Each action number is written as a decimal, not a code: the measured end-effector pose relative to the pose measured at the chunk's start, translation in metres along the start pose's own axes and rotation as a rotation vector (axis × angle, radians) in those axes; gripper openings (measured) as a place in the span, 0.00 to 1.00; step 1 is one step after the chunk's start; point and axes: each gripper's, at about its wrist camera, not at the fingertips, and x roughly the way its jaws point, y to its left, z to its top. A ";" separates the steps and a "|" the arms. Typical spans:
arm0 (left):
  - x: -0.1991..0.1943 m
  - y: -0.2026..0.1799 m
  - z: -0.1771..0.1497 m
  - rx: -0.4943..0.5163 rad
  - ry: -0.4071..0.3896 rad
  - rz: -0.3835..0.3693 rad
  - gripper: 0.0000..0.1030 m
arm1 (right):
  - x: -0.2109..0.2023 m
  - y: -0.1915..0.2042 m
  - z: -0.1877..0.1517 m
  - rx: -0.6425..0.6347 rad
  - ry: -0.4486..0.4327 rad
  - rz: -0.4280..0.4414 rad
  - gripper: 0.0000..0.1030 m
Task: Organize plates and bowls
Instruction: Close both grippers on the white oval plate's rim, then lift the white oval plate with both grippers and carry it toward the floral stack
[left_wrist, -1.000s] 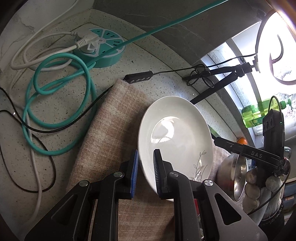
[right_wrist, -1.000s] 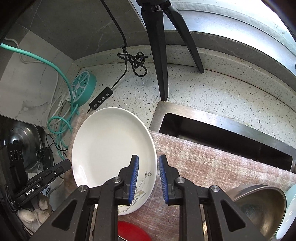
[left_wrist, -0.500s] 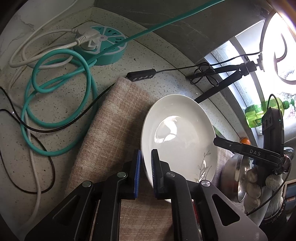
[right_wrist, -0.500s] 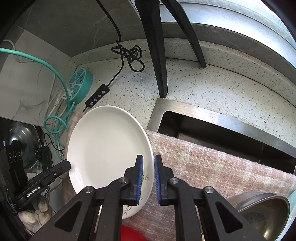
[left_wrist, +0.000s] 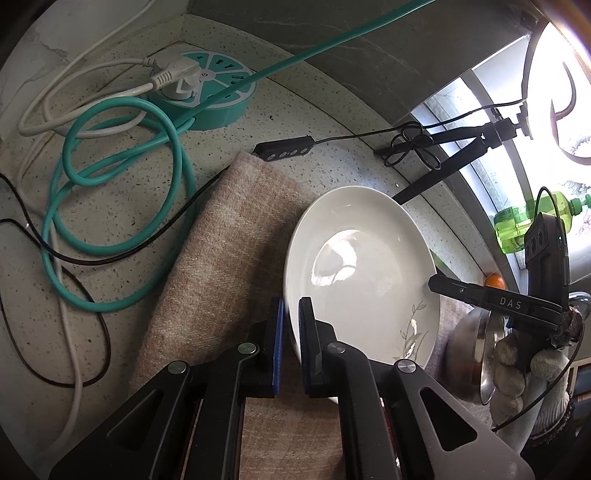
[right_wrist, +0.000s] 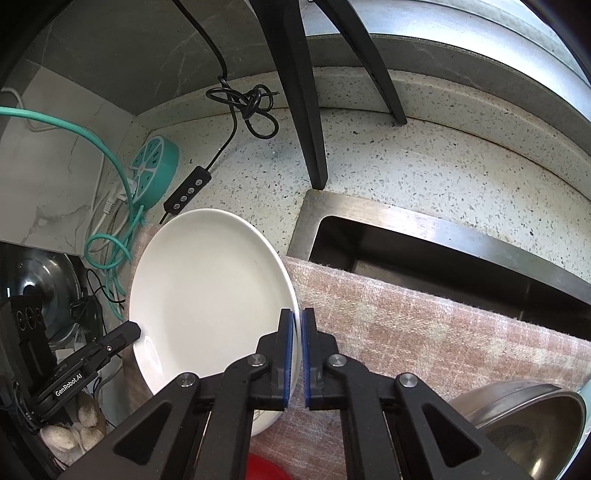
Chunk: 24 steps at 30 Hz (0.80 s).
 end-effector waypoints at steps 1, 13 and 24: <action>0.000 0.000 0.000 0.000 -0.001 0.001 0.06 | 0.000 0.000 0.000 0.002 -0.001 0.000 0.04; -0.005 0.000 -0.002 -0.001 -0.014 0.016 0.06 | -0.006 -0.003 -0.003 0.034 -0.014 0.027 0.04; -0.022 0.000 -0.004 0.004 -0.048 0.018 0.06 | -0.017 0.004 -0.009 0.039 -0.029 0.057 0.04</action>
